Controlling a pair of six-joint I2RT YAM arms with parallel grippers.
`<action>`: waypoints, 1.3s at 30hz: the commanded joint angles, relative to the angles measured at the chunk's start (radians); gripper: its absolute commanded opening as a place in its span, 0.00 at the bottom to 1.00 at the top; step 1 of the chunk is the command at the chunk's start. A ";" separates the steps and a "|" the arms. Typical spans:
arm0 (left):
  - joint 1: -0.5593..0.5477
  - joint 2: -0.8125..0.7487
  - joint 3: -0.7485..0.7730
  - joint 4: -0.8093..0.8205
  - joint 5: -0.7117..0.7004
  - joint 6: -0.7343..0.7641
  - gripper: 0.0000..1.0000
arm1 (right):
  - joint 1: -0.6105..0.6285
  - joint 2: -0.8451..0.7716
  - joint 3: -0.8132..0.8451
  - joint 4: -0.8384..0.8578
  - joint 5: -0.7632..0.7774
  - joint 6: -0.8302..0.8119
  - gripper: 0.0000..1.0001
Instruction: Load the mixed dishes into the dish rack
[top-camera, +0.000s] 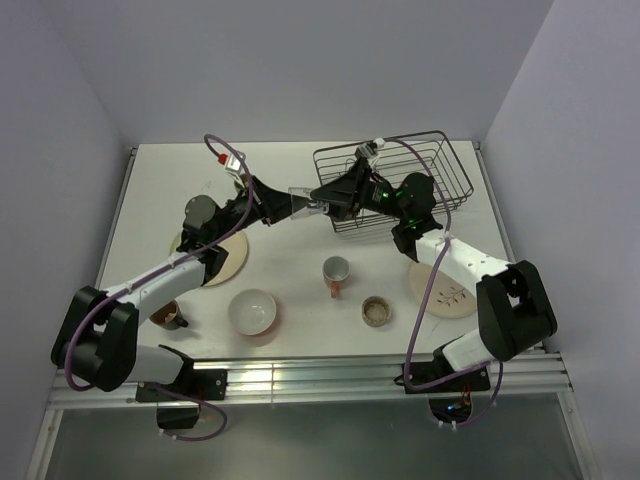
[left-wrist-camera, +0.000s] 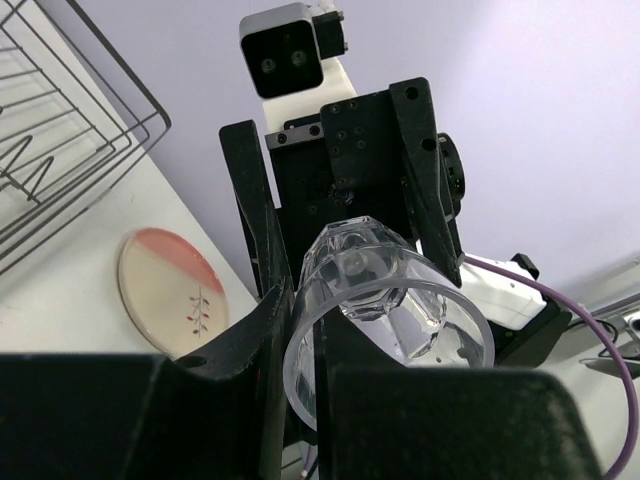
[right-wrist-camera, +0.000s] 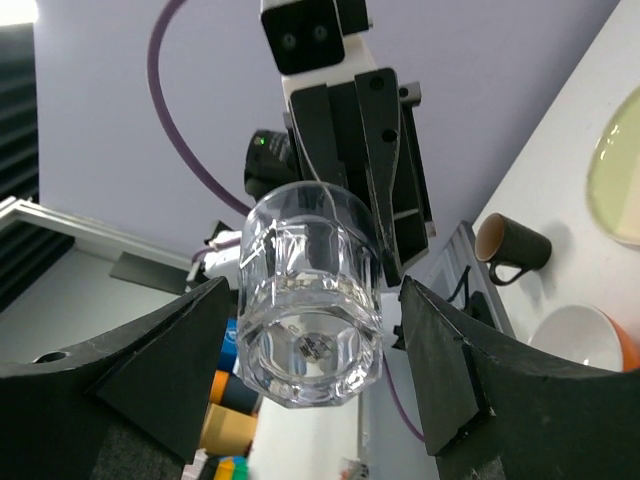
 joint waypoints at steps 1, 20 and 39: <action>-0.018 -0.053 -0.010 0.105 -0.076 0.049 0.00 | 0.007 -0.012 0.031 0.053 0.039 0.038 0.76; -0.029 -0.067 -0.012 -0.003 -0.133 0.170 0.00 | 0.028 -0.022 0.046 -0.025 0.054 0.063 0.71; -0.030 -0.079 -0.017 -0.068 -0.149 0.172 0.65 | -0.010 0.005 0.083 0.019 0.056 0.089 0.12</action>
